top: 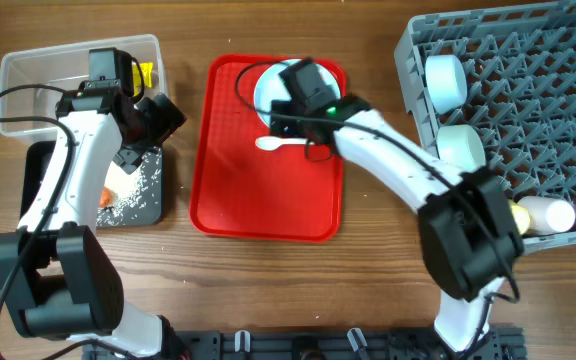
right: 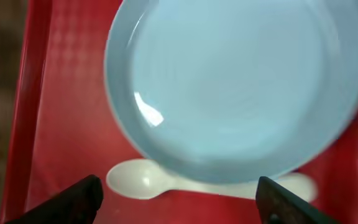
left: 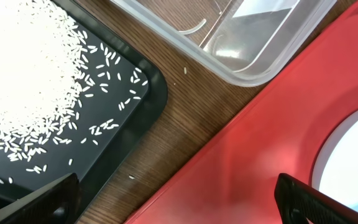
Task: Sort waste into correct bins and load items into the dishwasher rack
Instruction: 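Grasp the edge of the white plate with the right gripper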
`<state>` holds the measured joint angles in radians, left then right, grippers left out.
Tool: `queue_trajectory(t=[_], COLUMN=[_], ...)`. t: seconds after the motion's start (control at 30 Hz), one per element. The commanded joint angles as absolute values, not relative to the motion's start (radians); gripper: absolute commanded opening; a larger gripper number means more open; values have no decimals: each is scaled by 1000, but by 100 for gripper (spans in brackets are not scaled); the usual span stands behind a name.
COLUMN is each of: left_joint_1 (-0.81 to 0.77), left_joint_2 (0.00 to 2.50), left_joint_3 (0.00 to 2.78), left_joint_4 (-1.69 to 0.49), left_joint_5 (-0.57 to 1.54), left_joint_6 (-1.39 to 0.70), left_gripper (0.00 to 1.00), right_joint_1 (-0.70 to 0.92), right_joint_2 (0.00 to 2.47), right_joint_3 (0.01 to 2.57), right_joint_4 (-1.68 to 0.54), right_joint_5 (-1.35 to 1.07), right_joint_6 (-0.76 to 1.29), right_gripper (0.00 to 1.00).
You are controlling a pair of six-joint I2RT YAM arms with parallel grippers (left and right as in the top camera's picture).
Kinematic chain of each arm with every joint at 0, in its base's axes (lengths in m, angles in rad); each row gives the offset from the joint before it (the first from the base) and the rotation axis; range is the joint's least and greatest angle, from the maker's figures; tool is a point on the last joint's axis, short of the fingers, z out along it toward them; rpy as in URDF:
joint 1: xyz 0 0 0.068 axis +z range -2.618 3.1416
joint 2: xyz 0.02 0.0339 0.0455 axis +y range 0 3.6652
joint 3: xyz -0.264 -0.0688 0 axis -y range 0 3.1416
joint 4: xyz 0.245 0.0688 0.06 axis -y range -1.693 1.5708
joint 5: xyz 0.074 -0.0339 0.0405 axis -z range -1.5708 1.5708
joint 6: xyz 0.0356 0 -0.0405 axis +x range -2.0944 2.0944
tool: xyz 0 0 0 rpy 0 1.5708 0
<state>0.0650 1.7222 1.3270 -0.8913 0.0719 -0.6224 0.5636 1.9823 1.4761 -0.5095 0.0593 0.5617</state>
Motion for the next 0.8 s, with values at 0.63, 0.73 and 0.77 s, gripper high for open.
queue_trajectory(t=[0.63, 0.73, 0.77], left_joint_1=[70, 70, 70], left_joint_2=[1715, 1715, 1715], left_joint_3=[1326, 1326, 1326], left_joint_4=[-892, -892, -892], left_joint_5=[51, 51, 51], left_joint_6=[-607, -607, -607], left_gripper=[100, 100, 100], right_joint_1=[423, 423, 423], right_joint_2=[2158, 2157, 2148], right_joint_3=[1484, 1486, 1487], right_joint_4=[-446, -439, -448], right_joint_5=[-2, -30, -36], right_joint_6=[654, 646, 637], right_gripper=[38, 40, 46])
